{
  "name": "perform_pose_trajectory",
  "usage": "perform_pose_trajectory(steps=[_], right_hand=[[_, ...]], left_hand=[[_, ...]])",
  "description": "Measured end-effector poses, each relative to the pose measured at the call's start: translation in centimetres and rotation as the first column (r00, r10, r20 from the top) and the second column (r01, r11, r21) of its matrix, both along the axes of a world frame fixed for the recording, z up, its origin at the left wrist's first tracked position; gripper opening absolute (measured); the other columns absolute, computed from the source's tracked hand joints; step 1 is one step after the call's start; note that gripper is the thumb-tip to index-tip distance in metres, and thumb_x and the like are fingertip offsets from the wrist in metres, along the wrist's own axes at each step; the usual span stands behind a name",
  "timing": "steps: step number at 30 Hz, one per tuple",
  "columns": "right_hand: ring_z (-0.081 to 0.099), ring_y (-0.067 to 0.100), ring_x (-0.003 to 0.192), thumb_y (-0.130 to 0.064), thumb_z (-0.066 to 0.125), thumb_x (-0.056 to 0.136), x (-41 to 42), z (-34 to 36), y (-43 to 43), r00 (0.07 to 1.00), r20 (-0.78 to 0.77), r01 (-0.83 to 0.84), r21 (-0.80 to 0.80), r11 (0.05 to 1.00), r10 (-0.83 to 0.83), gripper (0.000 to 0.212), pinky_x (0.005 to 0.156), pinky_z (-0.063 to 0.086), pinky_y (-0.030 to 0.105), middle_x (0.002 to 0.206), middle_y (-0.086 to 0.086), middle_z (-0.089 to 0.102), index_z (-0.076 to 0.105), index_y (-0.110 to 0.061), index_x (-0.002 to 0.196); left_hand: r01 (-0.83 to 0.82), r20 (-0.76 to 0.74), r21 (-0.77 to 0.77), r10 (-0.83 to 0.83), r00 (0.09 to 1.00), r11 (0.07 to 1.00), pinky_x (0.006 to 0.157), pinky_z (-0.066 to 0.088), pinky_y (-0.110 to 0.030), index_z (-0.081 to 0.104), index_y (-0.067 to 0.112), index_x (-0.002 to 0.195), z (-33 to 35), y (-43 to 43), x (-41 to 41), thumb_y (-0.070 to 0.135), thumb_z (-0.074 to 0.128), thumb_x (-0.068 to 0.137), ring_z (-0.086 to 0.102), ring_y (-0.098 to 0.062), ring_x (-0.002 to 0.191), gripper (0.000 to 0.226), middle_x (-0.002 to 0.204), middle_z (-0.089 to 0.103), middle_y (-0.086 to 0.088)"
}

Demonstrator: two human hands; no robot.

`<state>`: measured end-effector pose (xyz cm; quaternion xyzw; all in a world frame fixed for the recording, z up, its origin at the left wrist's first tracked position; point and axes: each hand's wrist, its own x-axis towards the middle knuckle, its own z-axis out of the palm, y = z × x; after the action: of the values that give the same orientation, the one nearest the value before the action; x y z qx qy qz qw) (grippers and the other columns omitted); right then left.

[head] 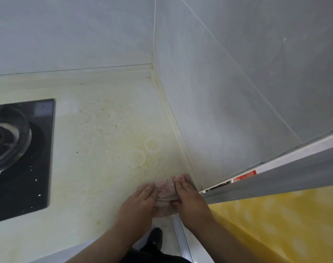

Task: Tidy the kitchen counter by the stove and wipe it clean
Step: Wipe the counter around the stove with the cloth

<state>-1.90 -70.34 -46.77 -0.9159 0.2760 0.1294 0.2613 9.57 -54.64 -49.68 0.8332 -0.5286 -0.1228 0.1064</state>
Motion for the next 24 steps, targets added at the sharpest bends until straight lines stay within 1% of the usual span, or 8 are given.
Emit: perform_pose_trajectory(steps=[5,10,13,15,17,18,20,24], right_hand=[[-0.006,0.015,0.151,-0.027,0.044,0.102,1.3,-0.2,-0.4,1.0,-0.011,-0.01,-0.017,1.0,0.01,0.069,0.113,-0.006,0.018,0.164,0.004,-0.003,0.003,-0.013,0.156],[-0.004,0.016,0.151,-0.02,0.046,0.101,3.7,-0.2,-1.0,1.0,0.001,0.021,-0.025,0.999,-0.021,0.068,0.115,-0.001,0.02,0.165,0.006,0.002,0.008,-0.011,0.156],[-0.002,0.017,0.151,-0.015,0.043,0.101,4.6,-0.2,-1.3,1.0,0.021,0.021,-0.04,0.999,-0.021,0.064,0.116,0.001,0.02,0.164,0.007,0.005,0.01,-0.01,0.156],[0.0,0.019,0.151,-0.013,0.043,0.1,5.2,-0.1,-1.6,0.999,0.04,0.016,-0.037,0.999,-0.015,0.064,0.117,0.002,0.022,0.164,0.009,0.008,0.012,-0.009,0.155],[0.002,0.02,0.151,-0.013,0.046,0.099,5.8,0.0,-1.9,0.999,0.05,0.01,-0.028,1.0,-0.009,0.065,0.118,0.003,0.022,0.163,0.01,0.01,0.014,-0.008,0.155],[0.003,0.021,0.151,-0.014,0.047,0.098,6.0,0.1,-2.0,0.999,0.051,0.006,-0.024,1.0,-0.005,0.065,0.118,0.004,0.023,0.163,0.011,0.012,0.015,-0.007,0.155],[0.004,0.023,0.151,-0.015,0.049,0.098,6.5,0.2,-2.1,0.998,0.058,0.007,-0.014,1.0,-0.006,0.066,0.119,0.004,0.024,0.162,0.013,0.014,0.017,-0.006,0.154],[0.006,0.022,0.151,-0.017,0.053,0.097,7.3,0.4,-2.7,0.997,0.077,0.016,0.003,1.0,-0.017,0.066,0.116,0.003,0.02,0.162,0.012,0.016,0.02,-0.006,0.153]], left_hand=[[-0.034,-0.006,-0.018,0.034,0.999,0.999,0.078,0.058,-0.028,0.073,0.014,0.111,-0.2,-0.5,0.9,0.024,0.092,0.046,0.069,-0.019,0.104,0.069,0.118,0.07,-0.002],[-0.097,-0.009,-0.02,0.097,0.995,0.995,0.074,0.057,-0.025,0.075,0.018,0.107,0.3,-1.4,2.0,0.023,0.093,0.039,0.07,-0.017,0.099,0.07,0.114,0.071,0.002],[-0.142,-0.031,-0.003,0.142,0.989,0.99,0.075,0.057,-0.027,0.074,0.018,0.109,0.7,-1.8,2.9,0.021,0.092,0.042,0.07,-0.018,0.099,0.069,0.116,0.071,0.002],[-0.168,-0.064,0.005,0.167,0.984,0.986,0.086,0.054,-0.03,0.069,0.019,0.121,1.0,-2.2,3.5,0.019,0.087,0.056,0.065,-0.02,0.113,0.067,0.129,0.064,0.001],[-0.172,-0.113,0.01,0.172,0.979,0.985,0.106,0.041,-0.031,0.052,0.02,0.139,1.2,-2.7,4.2,0.017,0.07,0.079,0.046,-0.02,0.135,0.062,0.149,0.045,0.003],[-0.172,-0.126,0.011,0.172,0.977,0.985,0.111,0.034,-0.029,0.045,0.021,0.144,1.3,-2.9,4.6,0.017,0.062,0.085,0.037,-0.019,0.14,0.062,0.154,0.038,0.005],[-0.179,-0.143,0.005,0.178,0.974,0.984,0.114,0.028,-0.027,0.041,0.022,0.147,1.4,-3.3,5.2,0.018,0.058,0.088,0.031,-0.016,0.143,0.062,0.156,0.033,0.005],[-0.202,-0.166,0.005,0.2,0.966,0.979,0.112,0.031,-0.028,0.043,0.024,0.146,1.6,-3.7,6.2,0.019,0.06,0.087,0.03,-0.016,0.143,0.061,0.156,0.033,0.005]])
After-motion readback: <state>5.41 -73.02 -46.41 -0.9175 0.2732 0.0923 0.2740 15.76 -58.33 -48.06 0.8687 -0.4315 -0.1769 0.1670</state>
